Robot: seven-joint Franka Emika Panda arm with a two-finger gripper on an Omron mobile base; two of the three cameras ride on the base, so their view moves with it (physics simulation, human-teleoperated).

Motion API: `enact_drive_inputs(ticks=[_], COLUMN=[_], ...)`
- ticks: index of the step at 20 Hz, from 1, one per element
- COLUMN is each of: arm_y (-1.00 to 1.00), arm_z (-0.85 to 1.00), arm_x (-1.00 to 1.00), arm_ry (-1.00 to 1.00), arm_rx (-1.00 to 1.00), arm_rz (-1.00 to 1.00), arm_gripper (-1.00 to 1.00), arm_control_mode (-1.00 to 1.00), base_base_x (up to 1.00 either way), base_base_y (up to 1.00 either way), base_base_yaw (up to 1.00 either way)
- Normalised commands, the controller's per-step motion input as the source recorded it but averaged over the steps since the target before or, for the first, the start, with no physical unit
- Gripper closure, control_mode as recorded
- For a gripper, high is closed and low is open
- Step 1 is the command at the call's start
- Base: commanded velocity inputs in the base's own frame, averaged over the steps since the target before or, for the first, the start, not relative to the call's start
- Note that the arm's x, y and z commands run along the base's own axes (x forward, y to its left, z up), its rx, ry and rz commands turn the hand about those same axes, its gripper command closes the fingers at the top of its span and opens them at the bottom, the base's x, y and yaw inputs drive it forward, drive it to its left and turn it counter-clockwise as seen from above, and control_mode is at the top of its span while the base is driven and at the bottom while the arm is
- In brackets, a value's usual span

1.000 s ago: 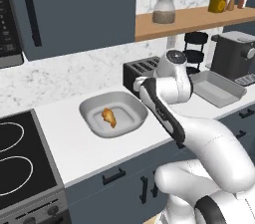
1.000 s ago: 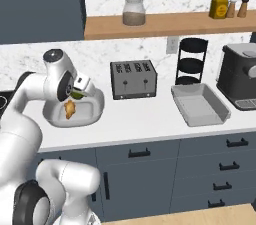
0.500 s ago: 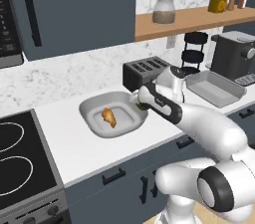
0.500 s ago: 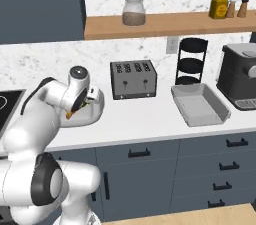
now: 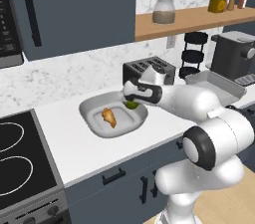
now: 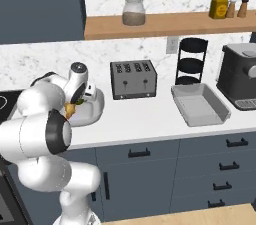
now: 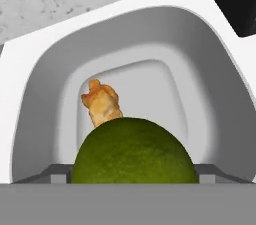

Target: Place one lime and one chicken drumstick in each tupperware on the nearby counter, to pack two identical lunches.

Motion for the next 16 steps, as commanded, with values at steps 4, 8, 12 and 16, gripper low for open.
enact_drive_inputs(ticks=[4,8,12,16], arm_y=[0.05,0.0,0.21,0.16], arm_z=[-0.4,-0.41,-0.13,-0.19], arm_x=[0.12,0.08,0.15,0.2], arm_ry=[-0.02,-0.07,-0.01,0.0], arm_rx=[-0.02,-0.04,-0.02,-0.02], arm_rz=[0.0,0.0,0.0,0.0], arm_gripper=[1.0,1.0,1.0,-1.0], arm_control_mode=[-1.0,-1.0,-1.0,-1.0], base_base_x=[0.0,0.0,0.0,0.0], base_base_y=[0.0,0.0,0.0,0.0], base_base_yaw=[0.0,0.0,0.0,0.0])
